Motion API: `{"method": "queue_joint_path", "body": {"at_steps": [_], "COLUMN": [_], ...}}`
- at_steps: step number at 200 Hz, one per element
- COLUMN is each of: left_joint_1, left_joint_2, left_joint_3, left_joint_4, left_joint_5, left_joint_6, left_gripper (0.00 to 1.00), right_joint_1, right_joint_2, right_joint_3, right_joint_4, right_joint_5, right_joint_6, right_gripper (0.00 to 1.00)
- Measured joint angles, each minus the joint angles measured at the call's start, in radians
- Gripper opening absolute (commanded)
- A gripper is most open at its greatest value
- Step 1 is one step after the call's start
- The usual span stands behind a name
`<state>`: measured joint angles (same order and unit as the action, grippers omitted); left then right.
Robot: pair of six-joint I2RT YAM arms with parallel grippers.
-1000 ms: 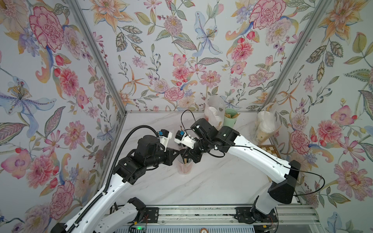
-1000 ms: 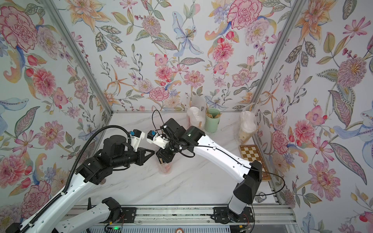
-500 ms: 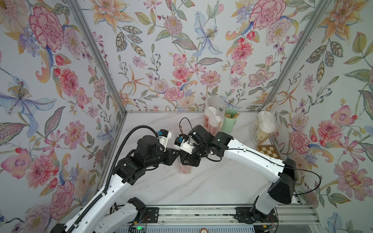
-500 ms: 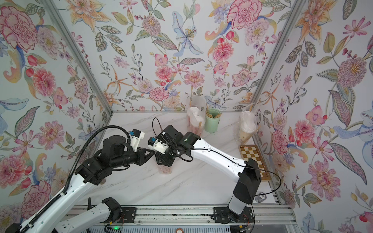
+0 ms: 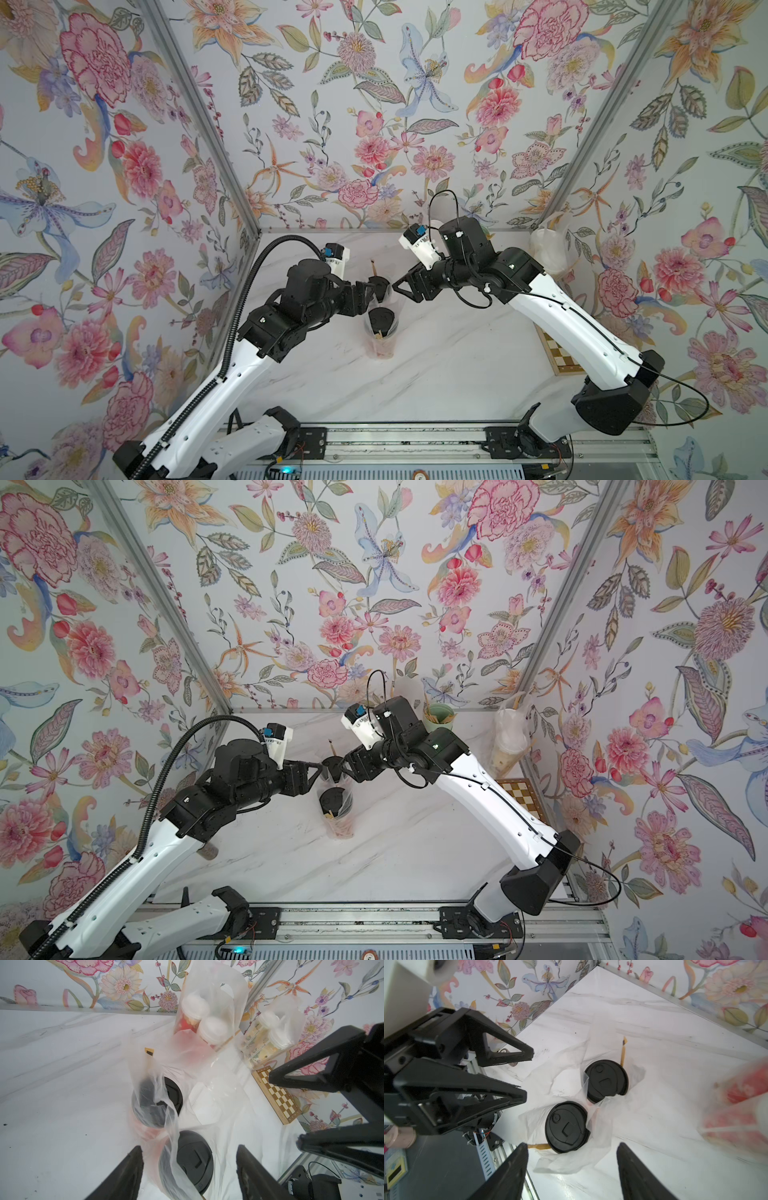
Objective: Pack milk tea into plastic carrier bags
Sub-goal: Move the plastic carrier bag to the center of the board.
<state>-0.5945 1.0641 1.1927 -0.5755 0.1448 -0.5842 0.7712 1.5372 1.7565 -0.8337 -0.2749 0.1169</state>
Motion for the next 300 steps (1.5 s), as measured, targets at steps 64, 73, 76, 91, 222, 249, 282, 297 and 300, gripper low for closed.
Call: {"method": "queue_joint_path", "body": {"at_steps": [64, 73, 76, 91, 222, 249, 282, 297, 300], "left_joint_1": [0.012, 0.013, 0.014, 0.019, 0.156, 0.185, 0.226, 0.244, 0.248], "left_joint_2": [0.130, 0.135, 0.135, 0.138, 0.354, 0.446, 0.580, 0.631, 0.638], "left_joint_3": [0.028, 0.028, 0.028, 0.028, 0.235, 0.301, 0.385, 0.406, 0.409], "left_joint_4": [0.002, 0.003, 0.005, 0.017, 0.175, 0.240, 0.298, 0.316, 0.318], "left_joint_5": [-0.010, -0.002, 0.000, 0.008, 0.088, 0.111, 0.145, 0.167, 0.171], "left_joint_6": [0.052, 0.057, 0.064, 0.060, 0.129, 0.151, 0.164, 0.166, 0.166], "left_gripper": [0.48, 0.39, 0.37, 0.24, 0.00, 0.01, 0.03, 0.04, 0.05], "right_joint_1": [-0.021, -0.021, -0.021, -0.021, -0.180, -0.226, -0.267, -0.283, -0.285], "right_joint_2": [0.197, 0.219, 0.226, 0.254, 0.407, 0.519, 0.659, 0.706, 0.713], "right_joint_3": [0.069, 0.073, 0.076, 0.091, 0.429, 0.552, 0.697, 0.734, 0.737], "right_joint_4": [-0.029, -0.035, -0.038, -0.043, -0.069, -0.068, -0.066, -0.062, -0.061], "right_joint_5": [0.021, 0.018, 0.016, 0.008, 0.060, 0.089, 0.105, 0.109, 0.110], "right_joint_6": [0.125, 0.133, 0.143, 0.146, 0.152, 0.139, 0.131, 0.131, 0.131], "right_gripper": [0.50, 0.36, 0.31, 0.11, 0.00, 0.00, 0.00, 0.00, 0.00]}}
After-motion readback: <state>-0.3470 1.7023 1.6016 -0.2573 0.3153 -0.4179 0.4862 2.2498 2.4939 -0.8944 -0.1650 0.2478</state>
